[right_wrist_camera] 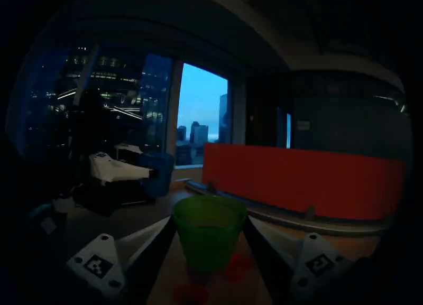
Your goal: Pour water
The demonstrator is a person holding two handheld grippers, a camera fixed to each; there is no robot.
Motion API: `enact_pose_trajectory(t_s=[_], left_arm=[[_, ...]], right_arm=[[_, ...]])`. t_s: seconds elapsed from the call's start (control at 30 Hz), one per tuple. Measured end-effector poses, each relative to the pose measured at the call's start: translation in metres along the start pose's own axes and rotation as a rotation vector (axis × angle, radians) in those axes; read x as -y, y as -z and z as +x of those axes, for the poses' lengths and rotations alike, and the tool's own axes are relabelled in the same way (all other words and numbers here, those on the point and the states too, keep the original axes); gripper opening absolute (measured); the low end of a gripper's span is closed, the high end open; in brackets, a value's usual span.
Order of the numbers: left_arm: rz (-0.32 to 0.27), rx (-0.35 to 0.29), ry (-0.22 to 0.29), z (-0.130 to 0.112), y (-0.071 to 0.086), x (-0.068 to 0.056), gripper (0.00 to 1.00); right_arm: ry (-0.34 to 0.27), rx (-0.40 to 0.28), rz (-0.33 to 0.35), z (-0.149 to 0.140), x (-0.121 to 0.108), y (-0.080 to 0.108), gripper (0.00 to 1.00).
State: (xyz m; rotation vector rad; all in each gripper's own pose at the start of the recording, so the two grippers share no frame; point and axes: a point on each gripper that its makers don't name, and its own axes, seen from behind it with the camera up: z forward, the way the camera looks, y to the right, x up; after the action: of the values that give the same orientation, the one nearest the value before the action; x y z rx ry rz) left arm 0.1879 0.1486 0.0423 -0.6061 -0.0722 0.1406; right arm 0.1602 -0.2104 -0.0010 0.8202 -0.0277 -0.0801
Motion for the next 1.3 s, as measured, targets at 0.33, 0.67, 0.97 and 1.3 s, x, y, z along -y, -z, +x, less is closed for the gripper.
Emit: enact_pose_trajectory(t_s=[0.33,0.67,0.97,1.3], left_arm=[[-0.008,0.089,0.009,-0.051,-0.003,0.006,0.86],[-0.018,0.184,-0.032,-0.092,-0.008,0.003,0.86],[-0.068,0.290,-0.079,-0.133,-0.012,-0.012,0.86],[-0.085,0.366,-0.113,-0.165,-0.014,-0.015,0.87]], right_arm=[[0.008,0.032,-0.056,-0.007,-0.031,0.008,0.90],[0.011,0.077,-0.084,-0.023,-0.052,0.007,0.91],[-0.008,0.150,-0.065,-0.049,-0.059,0.004,0.91],[-0.023,0.235,-0.060,-0.079,-0.070,0.001,0.92]])
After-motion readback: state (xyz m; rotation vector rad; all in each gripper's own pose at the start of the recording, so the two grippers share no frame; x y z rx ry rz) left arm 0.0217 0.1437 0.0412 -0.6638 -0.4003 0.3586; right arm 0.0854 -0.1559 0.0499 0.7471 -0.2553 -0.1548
